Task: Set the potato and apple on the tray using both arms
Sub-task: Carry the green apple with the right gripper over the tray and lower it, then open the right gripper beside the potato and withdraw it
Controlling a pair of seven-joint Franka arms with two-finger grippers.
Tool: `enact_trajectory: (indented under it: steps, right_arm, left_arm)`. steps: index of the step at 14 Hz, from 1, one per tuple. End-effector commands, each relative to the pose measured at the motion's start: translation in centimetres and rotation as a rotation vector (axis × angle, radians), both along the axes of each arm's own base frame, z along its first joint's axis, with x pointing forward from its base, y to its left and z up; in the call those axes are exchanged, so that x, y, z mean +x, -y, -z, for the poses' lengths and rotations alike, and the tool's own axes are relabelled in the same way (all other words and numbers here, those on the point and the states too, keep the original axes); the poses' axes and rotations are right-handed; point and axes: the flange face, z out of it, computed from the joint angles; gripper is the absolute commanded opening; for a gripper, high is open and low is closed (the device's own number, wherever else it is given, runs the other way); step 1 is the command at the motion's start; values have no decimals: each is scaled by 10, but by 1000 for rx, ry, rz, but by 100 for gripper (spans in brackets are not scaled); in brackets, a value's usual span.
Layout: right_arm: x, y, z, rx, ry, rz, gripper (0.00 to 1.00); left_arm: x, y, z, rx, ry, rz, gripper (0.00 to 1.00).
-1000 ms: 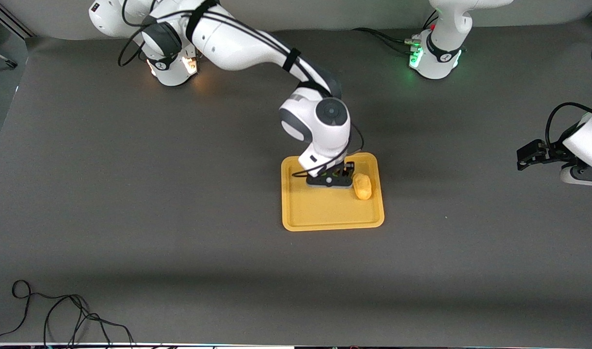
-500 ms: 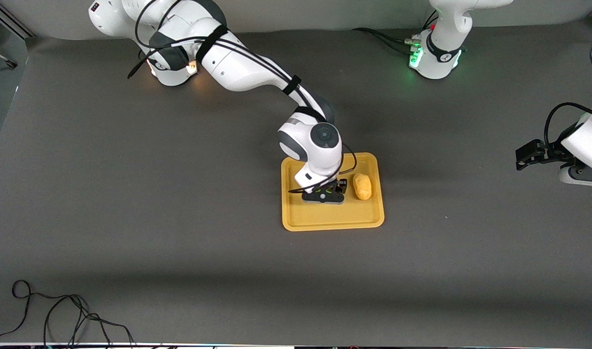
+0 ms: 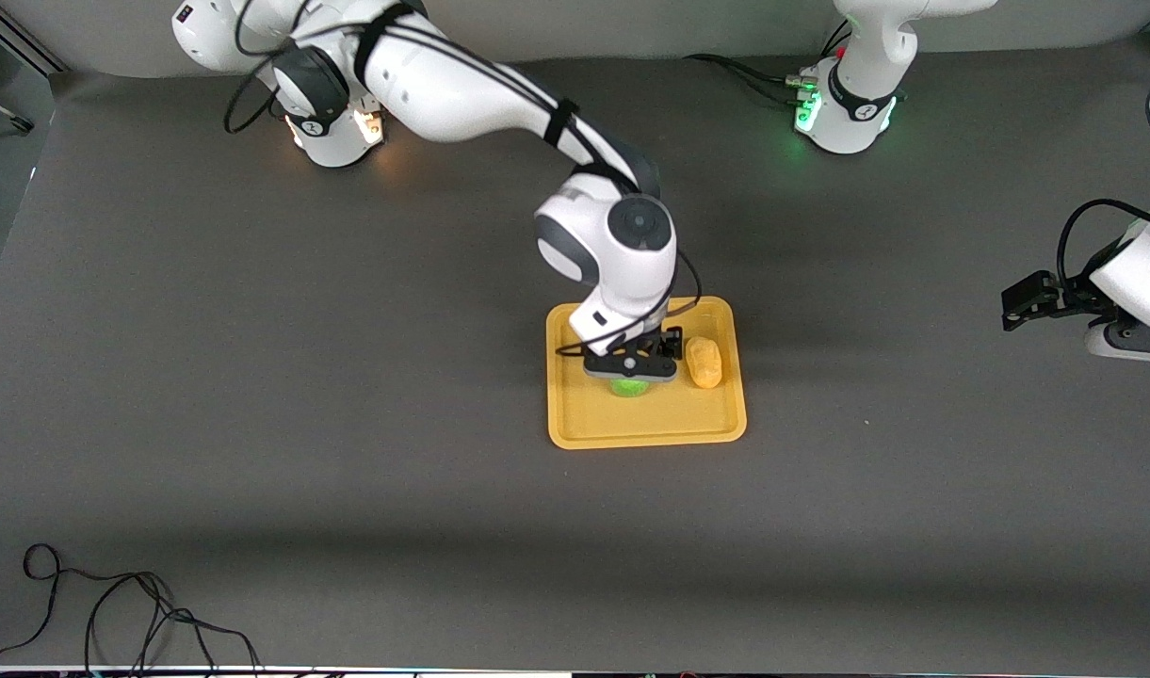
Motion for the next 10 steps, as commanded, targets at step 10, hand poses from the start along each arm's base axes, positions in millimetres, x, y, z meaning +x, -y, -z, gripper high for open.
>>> enact_trajectory:
  steps: [10]
  right_arm:
    - [29,294,-238,-110,-155,-94,100]
  left_arm:
    - [-6,1,-4,13,2,2,100]
